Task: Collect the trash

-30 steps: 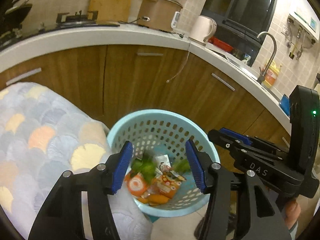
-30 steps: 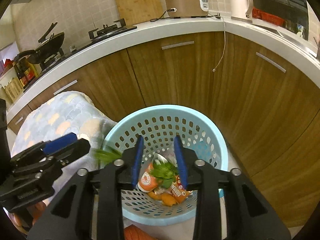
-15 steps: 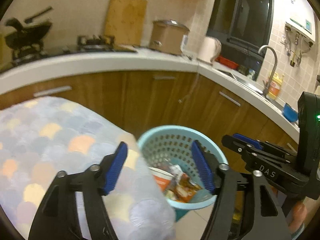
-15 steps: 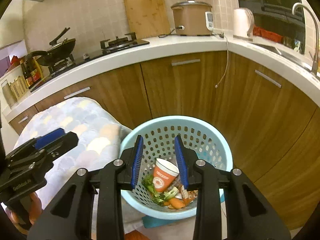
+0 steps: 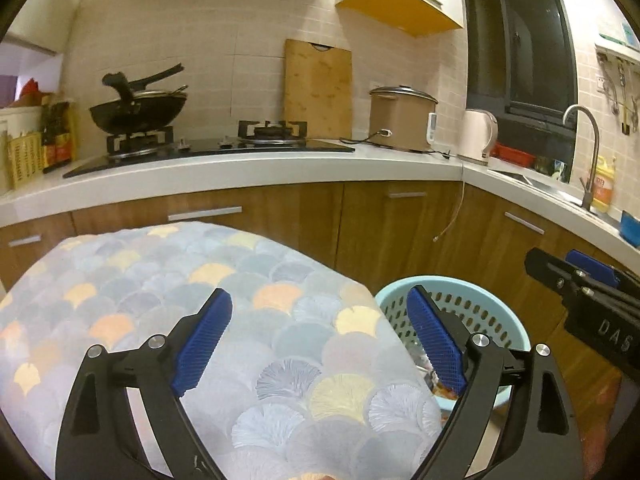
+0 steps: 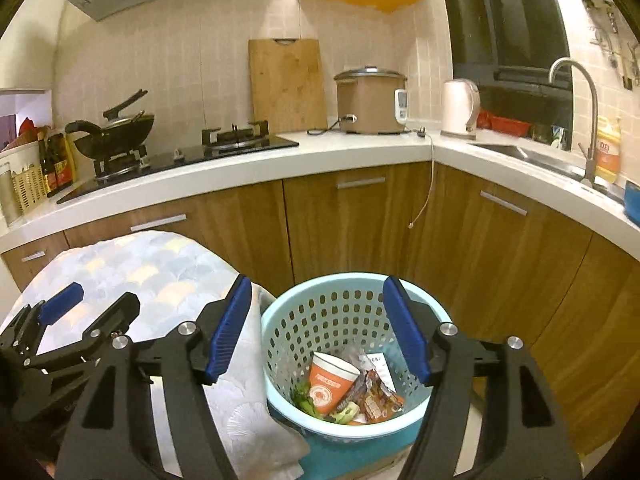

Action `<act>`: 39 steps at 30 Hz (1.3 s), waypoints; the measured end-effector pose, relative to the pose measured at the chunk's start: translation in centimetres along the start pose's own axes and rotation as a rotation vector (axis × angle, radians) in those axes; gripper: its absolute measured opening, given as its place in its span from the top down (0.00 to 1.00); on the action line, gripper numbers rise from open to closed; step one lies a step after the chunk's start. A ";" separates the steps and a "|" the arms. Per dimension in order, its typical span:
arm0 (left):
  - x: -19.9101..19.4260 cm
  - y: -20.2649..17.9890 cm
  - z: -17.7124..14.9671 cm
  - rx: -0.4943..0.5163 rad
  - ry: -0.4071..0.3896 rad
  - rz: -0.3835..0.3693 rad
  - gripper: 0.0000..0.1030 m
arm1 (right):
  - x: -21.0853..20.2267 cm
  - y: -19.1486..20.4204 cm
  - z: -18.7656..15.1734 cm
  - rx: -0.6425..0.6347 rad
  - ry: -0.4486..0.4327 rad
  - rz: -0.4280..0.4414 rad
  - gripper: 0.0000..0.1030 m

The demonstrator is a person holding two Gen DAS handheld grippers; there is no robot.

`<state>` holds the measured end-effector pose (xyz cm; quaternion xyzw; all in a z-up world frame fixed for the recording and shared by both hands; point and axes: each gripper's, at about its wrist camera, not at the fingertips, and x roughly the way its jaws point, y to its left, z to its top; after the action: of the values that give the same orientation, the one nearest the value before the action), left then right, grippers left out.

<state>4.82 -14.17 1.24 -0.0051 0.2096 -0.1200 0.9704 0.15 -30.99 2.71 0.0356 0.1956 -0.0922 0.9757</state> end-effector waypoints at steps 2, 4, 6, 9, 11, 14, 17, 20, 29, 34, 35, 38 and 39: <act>-0.2 0.0 0.0 0.005 -0.006 -0.002 0.15 | -0.5 0.3 -0.1 -0.011 -0.018 -0.025 0.37; -0.2 -0.1 0.1 0.003 -0.006 -0.004 0.14 | -0.7 0.4 0.0 -0.017 -0.031 -0.042 0.37; -0.2 -0.2 0.0 0.002 -0.003 -0.008 0.13 | -0.9 0.2 0.2 -0.011 -0.040 -0.055 0.37; -0.1 -0.3 0.0 0.009 -0.004 -0.005 0.11 | -1.0 -0.3 0.5 0.011 -0.038 -0.041 0.37; -0.1 -0.2 -0.1 0.010 -0.002 0.006 0.09 | -0.9 -0.3 0.7 0.009 -0.035 -0.035 0.37; 0.0 0.1 -0.2 -0.006 0.004 0.007 0.09 | -1.2 -0.3 0.9 -0.003 -0.043 -0.044 0.37; 0.0 0.5 -0.2 -0.017 0.005 0.009 0.09 | -1.2 -0.4 0.7 0.000 -0.039 -0.042 0.37; 0.2 0.5 -0.2 -0.022 0.019 0.001 0.08 | -1.2 -0.4 0.6 -0.001 -0.037 -0.053 0.37; 0.2 0.8 -0.2 -0.029 0.021 0.003 0.08 | -1.5 -0.7 0.6 0.005 -0.052 -0.075 0.36; 0.3 0.9 -0.2 -0.030 0.022 0.001 0.08 | -1.6 -0.5 0.5 0.002 -0.058 -0.079 0.36; 0.3 0.9 -0.2 -0.029 0.021 0.001 0.08 | -1.6 -0.4 0.4 -0.001 -0.063 -0.085 0.36; 0.3 0.9 -0.2 -0.025 0.020 0.001 0.08 | -1.5 -0.4 0.4 -0.003 -0.061 -0.081 0.36; 0.3 0.9 -0.2 -0.024 0.020 0.002 0.08 | -1.5 -0.4 0.4 -0.004 -0.059 -0.081 0.36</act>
<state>5.19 -13.34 0.92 -0.0155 0.2207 -0.1167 0.9682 -1.11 -31.17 3.63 0.0230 0.1679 -0.1321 0.9766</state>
